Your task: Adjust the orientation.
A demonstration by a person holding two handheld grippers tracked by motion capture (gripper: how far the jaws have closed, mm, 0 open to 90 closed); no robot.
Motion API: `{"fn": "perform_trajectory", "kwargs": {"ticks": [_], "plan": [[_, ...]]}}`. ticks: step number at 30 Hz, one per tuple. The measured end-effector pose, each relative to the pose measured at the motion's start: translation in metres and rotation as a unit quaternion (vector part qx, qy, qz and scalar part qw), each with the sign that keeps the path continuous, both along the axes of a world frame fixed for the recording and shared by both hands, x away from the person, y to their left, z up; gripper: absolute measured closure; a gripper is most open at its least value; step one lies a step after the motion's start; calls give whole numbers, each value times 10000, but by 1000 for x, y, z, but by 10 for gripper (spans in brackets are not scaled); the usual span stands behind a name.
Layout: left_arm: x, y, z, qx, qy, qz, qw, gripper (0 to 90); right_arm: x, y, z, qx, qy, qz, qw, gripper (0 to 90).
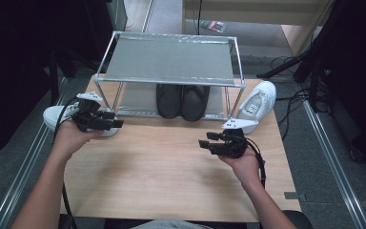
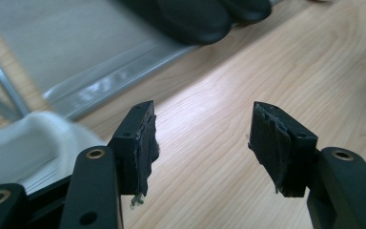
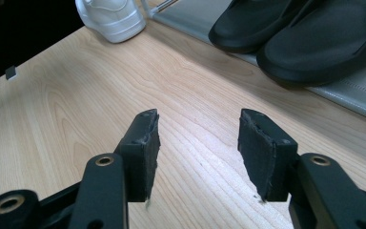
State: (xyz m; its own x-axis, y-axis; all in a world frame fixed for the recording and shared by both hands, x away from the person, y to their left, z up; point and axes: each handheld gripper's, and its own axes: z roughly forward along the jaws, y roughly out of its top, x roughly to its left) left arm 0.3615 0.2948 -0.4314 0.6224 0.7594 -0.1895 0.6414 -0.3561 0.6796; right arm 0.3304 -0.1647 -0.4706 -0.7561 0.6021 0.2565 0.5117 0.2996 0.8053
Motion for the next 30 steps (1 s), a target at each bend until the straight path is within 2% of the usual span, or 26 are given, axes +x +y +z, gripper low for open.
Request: {"fn": "perform_trajectory", "kwargs": {"ticks": [3,10,13,15,19,21,23,25,27,30], "plan": [[2,14,-1,-26,8,157,9999,424,-1,0,0,-5,9,-11,10000,498],[13,35,-11,117,115,513,9985,433,-3,-4,-2,-38,13,-60,10000,495],[19,35,-18,179,236,531,9982,444,-4,-5,-3,-55,33,-93,9999,494],[23,33,-24,171,239,569,9979,464,-5,-6,-3,-67,25,-121,9999,494],[33,30,-38,282,468,532,9971,495,-7,-9,-4,-79,37,-180,9998,494],[37,28,-44,331,517,530,9967,511,-7,-10,-5,-95,36,-198,9998,493],[41,27,-51,312,655,523,9960,532,-8,-11,-6,-101,28,-230,9997,493],[45,24,-55,392,779,474,9951,573,-8,-13,-6,-108,30,-252,9996,493],[47,21,-57,437,718,448,9955,592,-9,-15,-6,-100,36,-292,9995,493],[48,19,-59,492,655,473,9955,683,-11,-18,-6,-101,37,-361,9993,493]]}}
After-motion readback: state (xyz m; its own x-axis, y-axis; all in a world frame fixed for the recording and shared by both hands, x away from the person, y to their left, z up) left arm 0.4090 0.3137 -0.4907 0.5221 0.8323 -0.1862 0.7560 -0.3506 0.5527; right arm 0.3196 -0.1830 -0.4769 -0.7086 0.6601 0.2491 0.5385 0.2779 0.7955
